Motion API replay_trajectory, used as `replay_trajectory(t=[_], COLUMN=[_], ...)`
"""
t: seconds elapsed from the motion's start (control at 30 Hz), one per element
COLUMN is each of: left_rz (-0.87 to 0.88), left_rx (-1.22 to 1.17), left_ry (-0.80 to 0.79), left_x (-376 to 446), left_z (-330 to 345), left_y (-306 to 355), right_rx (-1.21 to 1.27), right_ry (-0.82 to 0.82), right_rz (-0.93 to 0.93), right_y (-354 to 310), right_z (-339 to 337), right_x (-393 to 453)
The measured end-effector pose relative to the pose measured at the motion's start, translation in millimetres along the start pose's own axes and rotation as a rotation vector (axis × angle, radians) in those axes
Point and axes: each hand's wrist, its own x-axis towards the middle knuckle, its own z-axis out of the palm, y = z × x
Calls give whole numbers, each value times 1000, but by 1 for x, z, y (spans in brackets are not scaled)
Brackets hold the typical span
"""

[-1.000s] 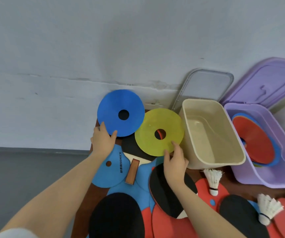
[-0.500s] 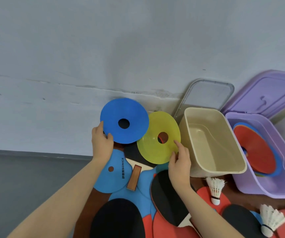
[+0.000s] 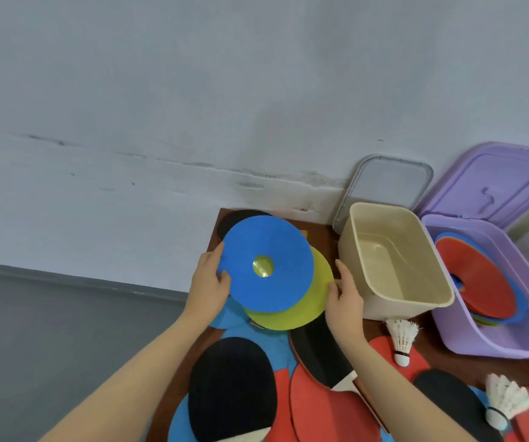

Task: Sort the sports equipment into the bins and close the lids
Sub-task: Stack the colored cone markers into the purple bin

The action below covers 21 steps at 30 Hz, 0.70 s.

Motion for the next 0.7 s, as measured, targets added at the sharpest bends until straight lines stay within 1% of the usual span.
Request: replay_trajectory(t=[0.07,0.17,0.3,0.43,0.5,0.57,0.7], left_rz=[1,-53,-127,-204,-200,-180,-67], left_rx=[56,167,339,410,370,279,242], left_ry=[-97,-241,-321,-407,-400,-362,-268], left_x=[-10,-24,-37,-39,-40,-43,-49], left_z=[9,21,31,41,44,46,47], left_y=[1,-1,-8,-2,4,8,14], right_rx=[33,89,43,-43,-75,-44,-45], right_ry=[-40,-92,-205,-207,-200,-206,-211], right_rz=[19,51,67,49,62,56,1], right_y=[6,13,27,42,45,44,38], right_z=[0,-5,-14,-19,-19,-19,-27], right_x=[-11,-25,-34,-37,-41,-47,-50])
